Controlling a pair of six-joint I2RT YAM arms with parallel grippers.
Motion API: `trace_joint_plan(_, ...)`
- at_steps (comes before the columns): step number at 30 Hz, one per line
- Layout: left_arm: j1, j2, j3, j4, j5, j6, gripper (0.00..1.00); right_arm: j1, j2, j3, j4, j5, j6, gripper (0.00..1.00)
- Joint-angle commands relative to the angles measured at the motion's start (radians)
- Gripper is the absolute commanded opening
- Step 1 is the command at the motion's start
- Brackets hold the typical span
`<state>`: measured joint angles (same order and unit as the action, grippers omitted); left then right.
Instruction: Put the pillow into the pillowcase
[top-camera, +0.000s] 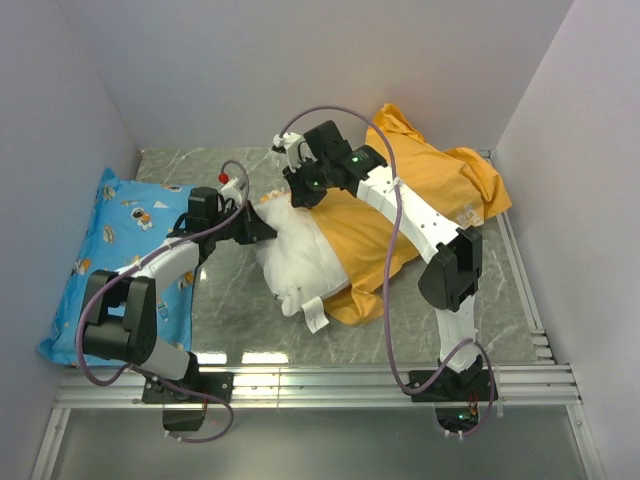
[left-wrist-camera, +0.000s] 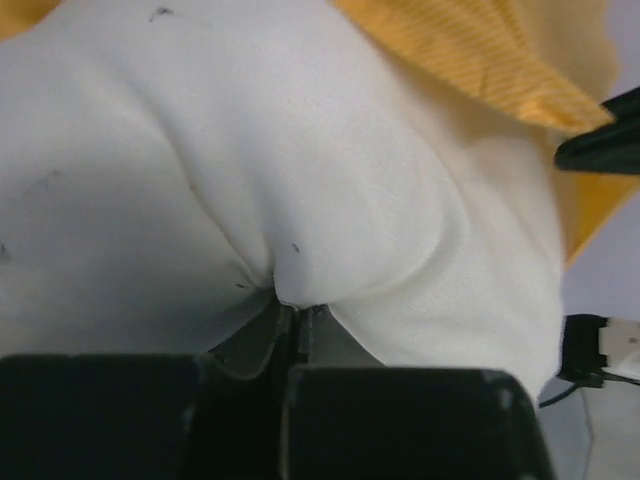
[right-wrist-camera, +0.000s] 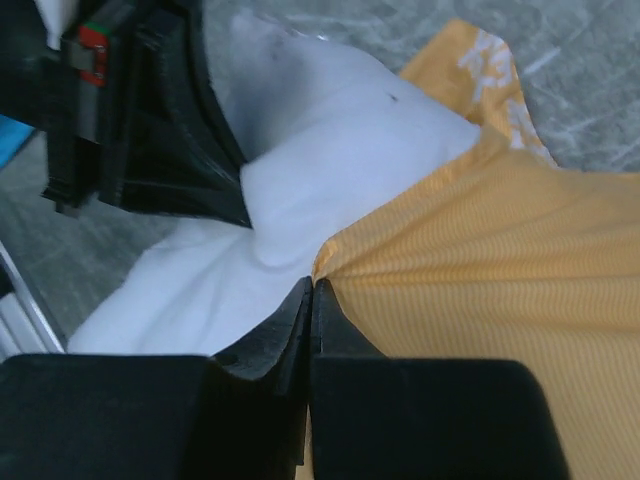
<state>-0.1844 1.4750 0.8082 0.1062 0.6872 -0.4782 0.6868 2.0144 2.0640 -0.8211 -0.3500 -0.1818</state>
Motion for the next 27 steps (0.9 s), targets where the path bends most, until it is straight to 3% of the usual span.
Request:
trace_joint_plan(1,-0.021,-0.005,0.077,0.252,0.184,-0.188,0.00,0.037,0.001,0.129,0.023,-0.314,0.057,0.00)
trace_joint_plan(5,-0.027,-0.067,0.045,0.357,0.143,-0.364,0.00,0.059,-0.014,0.211,0.105,-0.564,0.136,0.00)
trace_joint_plan(11,0.016,-0.179,-0.113,0.280,0.046,-0.376,0.00,0.023,0.026,0.110,-0.048,-0.609,-0.077,0.00)
trace_joint_plan(14,0.039,-0.160,-0.152,0.237,0.021,-0.341,0.03,0.054,-0.049,-0.078,-0.027,-0.510,-0.156,0.02)
trace_joint_plan(15,0.048,-0.159,-0.139,0.213,0.035,-0.256,0.13,0.053,-0.071,-0.155,-0.012,-0.497,-0.130,0.22)
trace_joint_plan(16,0.062,-0.157,-0.110,0.079,0.041,-0.191,0.39,0.028,-0.094,-0.182,-0.025,-0.486,-0.119,0.30)
trace_joint_plan(17,0.091,-0.179,-0.042,0.014,0.049,-0.122,0.44,0.001,-0.158,-0.212,-0.021,-0.474,-0.101,0.44)
trace_joint_plan(18,0.103,-0.205,-0.005,-0.066,0.055,0.050,0.50,-0.036,-0.205,-0.302,0.003,-0.472,-0.018,0.66)
trace_joint_plan(19,0.109,-0.238,0.031,-0.139,0.035,0.147,0.62,-0.074,-0.260,-0.358,0.073,-0.486,0.028,0.70)
trace_joint_plan(20,0.103,-0.275,0.093,-0.275,0.020,0.255,0.67,-0.170,-0.372,-0.405,0.101,-0.494,0.068,0.86)
trace_joint_plan(21,0.094,-0.356,0.115,-0.330,0.011,0.459,0.71,-0.209,-0.431,-0.451,0.124,-0.462,0.124,0.86)
trace_joint_plan(22,0.080,-0.399,0.124,-0.370,-0.035,0.560,0.80,-0.248,-0.489,-0.554,0.157,-0.433,0.134,0.86)
trace_joint_plan(24,0.013,-0.511,0.117,-0.473,-0.061,0.755,0.84,-0.320,-0.655,-0.719,0.189,-0.333,0.180,0.87)
trace_joint_plan(25,-0.030,-0.537,0.109,-0.506,-0.127,0.794,0.92,-0.337,-0.699,-0.772,0.201,-0.313,0.180,0.89)
trace_joint_plan(27,-0.218,-0.582,0.077,-0.572,-0.208,0.849,0.96,-0.369,-0.773,-0.873,0.169,-0.267,0.226,0.90)
